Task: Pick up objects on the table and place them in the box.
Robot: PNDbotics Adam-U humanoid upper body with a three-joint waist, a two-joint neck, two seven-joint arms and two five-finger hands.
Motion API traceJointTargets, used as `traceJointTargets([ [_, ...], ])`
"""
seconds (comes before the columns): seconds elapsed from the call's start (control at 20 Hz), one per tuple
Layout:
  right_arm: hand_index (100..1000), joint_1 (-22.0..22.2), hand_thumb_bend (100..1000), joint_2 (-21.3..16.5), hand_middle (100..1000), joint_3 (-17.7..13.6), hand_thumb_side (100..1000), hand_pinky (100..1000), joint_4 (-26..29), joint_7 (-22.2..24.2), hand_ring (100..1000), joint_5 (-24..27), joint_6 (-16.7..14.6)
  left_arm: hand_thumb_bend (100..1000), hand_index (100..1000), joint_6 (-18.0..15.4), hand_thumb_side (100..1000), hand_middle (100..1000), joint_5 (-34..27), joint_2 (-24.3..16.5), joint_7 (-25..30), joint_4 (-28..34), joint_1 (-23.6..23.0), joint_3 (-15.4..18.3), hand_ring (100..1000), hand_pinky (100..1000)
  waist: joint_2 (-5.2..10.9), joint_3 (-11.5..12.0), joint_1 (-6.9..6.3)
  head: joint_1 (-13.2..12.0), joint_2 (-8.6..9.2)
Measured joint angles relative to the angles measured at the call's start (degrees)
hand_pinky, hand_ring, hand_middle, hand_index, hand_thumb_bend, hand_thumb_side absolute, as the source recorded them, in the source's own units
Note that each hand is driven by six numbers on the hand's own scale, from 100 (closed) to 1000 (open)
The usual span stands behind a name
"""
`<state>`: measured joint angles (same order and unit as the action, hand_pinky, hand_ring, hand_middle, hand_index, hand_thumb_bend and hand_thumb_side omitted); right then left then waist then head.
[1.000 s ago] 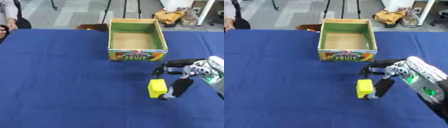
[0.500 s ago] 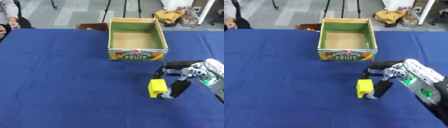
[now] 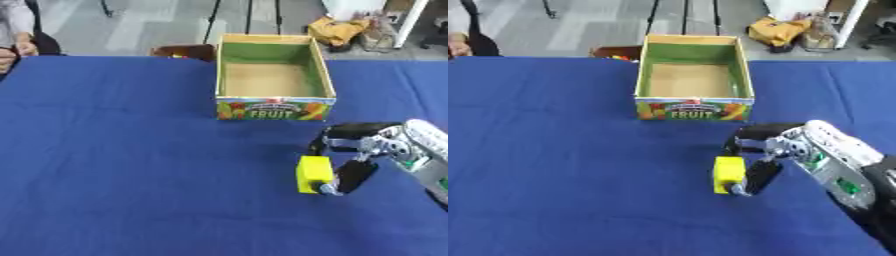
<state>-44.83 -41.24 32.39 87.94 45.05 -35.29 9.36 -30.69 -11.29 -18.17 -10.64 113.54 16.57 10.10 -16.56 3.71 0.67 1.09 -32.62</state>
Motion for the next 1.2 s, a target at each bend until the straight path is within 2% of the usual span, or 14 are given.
traceJointTargets([
  [0.5,697,-0.01,246,0.27,553,0.18,352,847,-0.58,-0.92,828,-0.25,0.04,100,964,0.01,1000,865,0.01,0.0,0.01,0.0,0.01,0.0,750,593,-0.01,0.12,0.09,0.25,0.04],
  [1.2,641,-1.49,104,-0.06,507,-0.79,342,822,0.25,-5.28,803,-0.42,0.72,100,964,0.04,1000,864,0.01,0.0,0.04,0.0,0.02,0.0,750,592,0.0,0.08,0.12,0.29,0.48],
])
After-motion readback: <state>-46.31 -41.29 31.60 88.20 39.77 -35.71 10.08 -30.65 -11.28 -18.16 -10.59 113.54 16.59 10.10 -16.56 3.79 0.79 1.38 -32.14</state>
